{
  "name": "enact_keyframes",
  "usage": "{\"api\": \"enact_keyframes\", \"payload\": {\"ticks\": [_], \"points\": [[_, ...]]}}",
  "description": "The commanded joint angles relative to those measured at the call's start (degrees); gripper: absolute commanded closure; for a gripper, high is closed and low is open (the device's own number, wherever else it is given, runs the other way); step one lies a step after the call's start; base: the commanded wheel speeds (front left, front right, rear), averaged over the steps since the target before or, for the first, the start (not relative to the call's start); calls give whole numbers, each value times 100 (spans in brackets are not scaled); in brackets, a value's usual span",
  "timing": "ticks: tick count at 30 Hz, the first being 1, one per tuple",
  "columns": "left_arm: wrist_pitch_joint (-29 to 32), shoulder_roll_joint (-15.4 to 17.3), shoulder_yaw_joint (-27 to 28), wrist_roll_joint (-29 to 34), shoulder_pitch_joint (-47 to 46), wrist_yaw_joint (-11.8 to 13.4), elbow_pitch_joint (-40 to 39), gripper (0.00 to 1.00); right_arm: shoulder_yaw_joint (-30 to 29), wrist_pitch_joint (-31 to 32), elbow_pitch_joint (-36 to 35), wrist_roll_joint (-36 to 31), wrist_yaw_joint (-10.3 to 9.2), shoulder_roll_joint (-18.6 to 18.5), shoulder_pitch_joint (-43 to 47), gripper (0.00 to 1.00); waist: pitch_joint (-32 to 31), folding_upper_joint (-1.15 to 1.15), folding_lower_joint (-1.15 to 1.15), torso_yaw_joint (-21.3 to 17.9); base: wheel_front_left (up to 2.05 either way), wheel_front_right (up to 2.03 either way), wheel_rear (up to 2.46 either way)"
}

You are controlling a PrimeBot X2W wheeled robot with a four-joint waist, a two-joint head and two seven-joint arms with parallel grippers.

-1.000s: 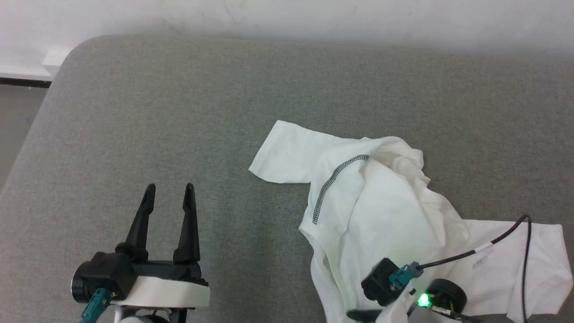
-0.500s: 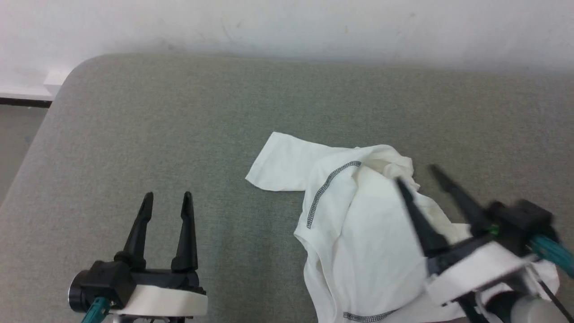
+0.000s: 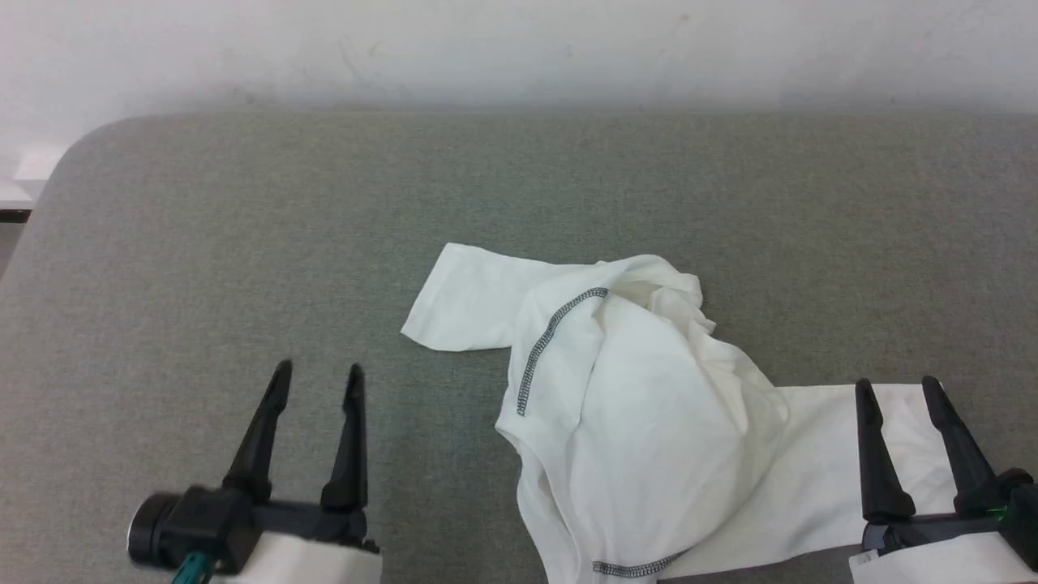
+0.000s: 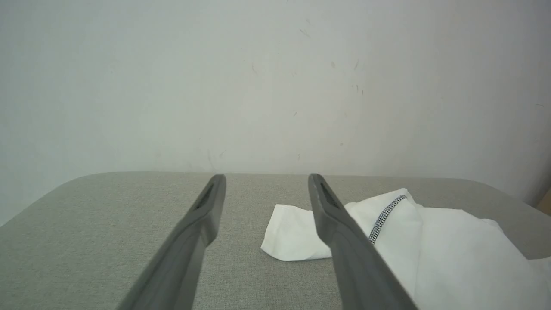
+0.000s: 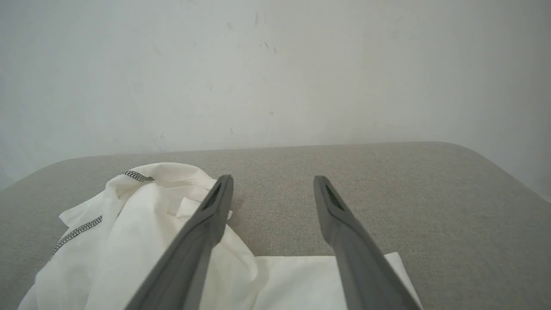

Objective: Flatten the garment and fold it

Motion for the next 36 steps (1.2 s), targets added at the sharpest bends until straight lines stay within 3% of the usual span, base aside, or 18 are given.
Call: {"api": "enact_keyframes", "payload": {"ticks": [1, 6, 14, 26, 27, 28, 36], "points": [[-27, 102, -62, 94, -261, -72, 97, 0, 12, -38, 11, 28, -5, 14, -115, 0, 79, 0, 0, -80, 0, 0, 0], [273, 497, -555, 218, -1201, -213, 723, 0, -2, -39, 51, 30, -5, 14, -282, 0, 288, 0, 0, -128, 0, 0, 0], [1977, 977, -1617, -291, -2829, -266, 1949, 0, 75, 12, 63, 37, -5, 14, -499, 0, 718, 0, 0, -224, 0, 0, 0], [3702, 1574, -3024, -1151, -4022, -268, 3289, 0, 114, 72, 35, 20, -5, 15, -886, 0, 1334, 0, 0, -454, 0, 0, 0], [3751, 1595, -3087, -1222, -4065, -268, 3357, 42, 112, 71, 41, 19, -5, 15, -905, 0, 1354, 0, 0, -465, 0, 0, 0], [3746, 1615, -3129, -1267, -4109, -268, 3400, 100, 103, 70, 49, 21, -5, 15, -919, 0, 1365, 0, 0, -469, 0, 0, 0], [3111, 1560, -2913, -1557, -4119, -196, 3401, 100, 26, 56, 169, 51, -5, 15, -927, 0, 1139, 0, 0, -307, 0, 0, 0]]}}
